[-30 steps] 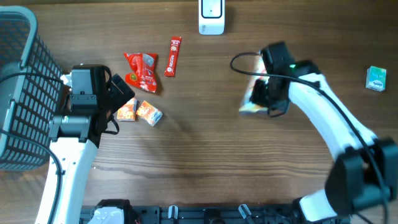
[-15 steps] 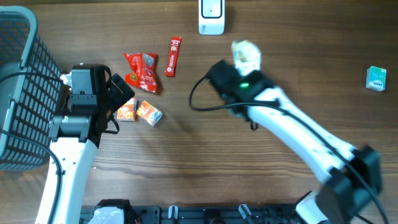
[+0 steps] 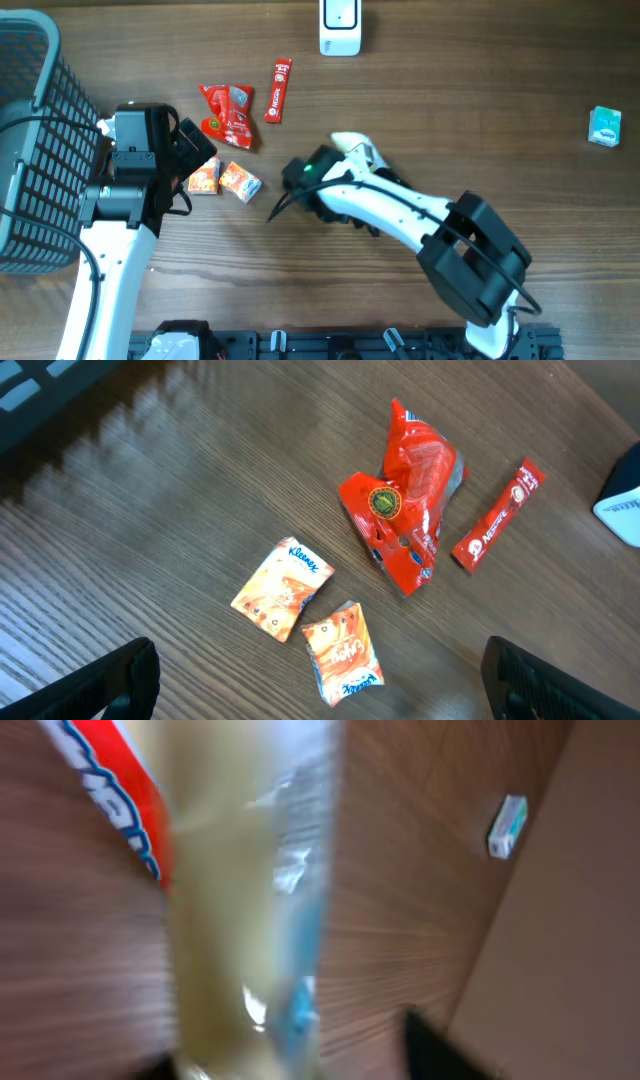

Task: Scan the item barcode
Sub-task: 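Flip the snack bag down onto the table and release it, then grasp the flipped snack bag again with the right gripper and lift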

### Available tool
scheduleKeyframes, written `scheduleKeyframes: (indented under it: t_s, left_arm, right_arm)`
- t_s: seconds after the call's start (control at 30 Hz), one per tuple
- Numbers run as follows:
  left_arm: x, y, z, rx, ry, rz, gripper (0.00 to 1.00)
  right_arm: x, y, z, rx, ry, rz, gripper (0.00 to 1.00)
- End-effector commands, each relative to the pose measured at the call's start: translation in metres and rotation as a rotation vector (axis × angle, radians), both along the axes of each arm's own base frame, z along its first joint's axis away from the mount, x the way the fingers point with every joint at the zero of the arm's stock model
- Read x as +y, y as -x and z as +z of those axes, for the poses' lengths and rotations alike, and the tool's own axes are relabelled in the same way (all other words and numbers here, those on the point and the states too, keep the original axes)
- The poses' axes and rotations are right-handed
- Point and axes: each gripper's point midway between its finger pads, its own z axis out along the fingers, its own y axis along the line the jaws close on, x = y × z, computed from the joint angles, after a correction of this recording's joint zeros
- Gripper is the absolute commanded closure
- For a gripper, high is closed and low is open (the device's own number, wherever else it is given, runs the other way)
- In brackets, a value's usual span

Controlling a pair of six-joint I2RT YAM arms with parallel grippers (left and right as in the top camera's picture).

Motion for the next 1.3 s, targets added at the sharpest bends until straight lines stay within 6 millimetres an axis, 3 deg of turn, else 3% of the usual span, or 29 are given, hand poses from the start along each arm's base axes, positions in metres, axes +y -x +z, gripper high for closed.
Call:
scheduleKeyframes:
  t_s: [0.0,0.17,0.3,0.4,0.53,0.73,0.8,0.9,1.07,1.27]
  left_arm:
    - [0.000,-0.001,0.003,-0.007,-0.012,-0.011,0.00]
    - [0.000,-0.001,0.002,-0.003,-0.013,-0.011,0.00]
    - [0.000,-0.001,0.002,-0.002,-0.013,-0.011,0.00]
    - [0.000,-0.001,0.002,-0.002,-0.013,-0.011,0.00]
    - [0.000,0.000,0.002,0.000,-0.013,-0.011,0.00]
    - [0.000,0.000,0.002,0.000,-0.013,-0.011,0.00]
    - [0.000,0.000,0.002,0.000,-0.013,-0.011,0.00]
    - [0.000,0.000,0.002,0.000,-0.013,-0.011,0.00]
    - [0.000,0.000,0.002,0.000,-0.013,-0.011,0.00]
    - [0.000,0.000,0.002,0.000,-0.013,-0.011,0.00]
  right_arm:
    - [0.039,-0.004,0.023,-0.019,-0.192,-0.049,0.00]
    - [0.076,-0.015,0.072,0.006,-0.476,-0.042,0.00]
    - [0.065,-0.028,0.103,0.029,-0.649,-0.072,0.00]
    - [0.044,-0.038,0.106,0.124,-0.769,-0.108,0.00]
    - [0.046,-0.035,0.099,0.355,-1.008,0.020,0.00]
    - [0.048,-0.024,0.044,0.457,-1.049,0.053,0.00]
    - [0.051,-0.018,0.020,0.463,-1.009,0.070,0.00]
    - [0.032,-0.019,-0.020,0.356,-0.839,-0.050,0.00]
    - [0.023,-0.015,-0.048,0.317,-0.798,-0.075,0.00]
    - [0.018,0.003,-0.082,0.349,-0.814,-0.085,0.00]
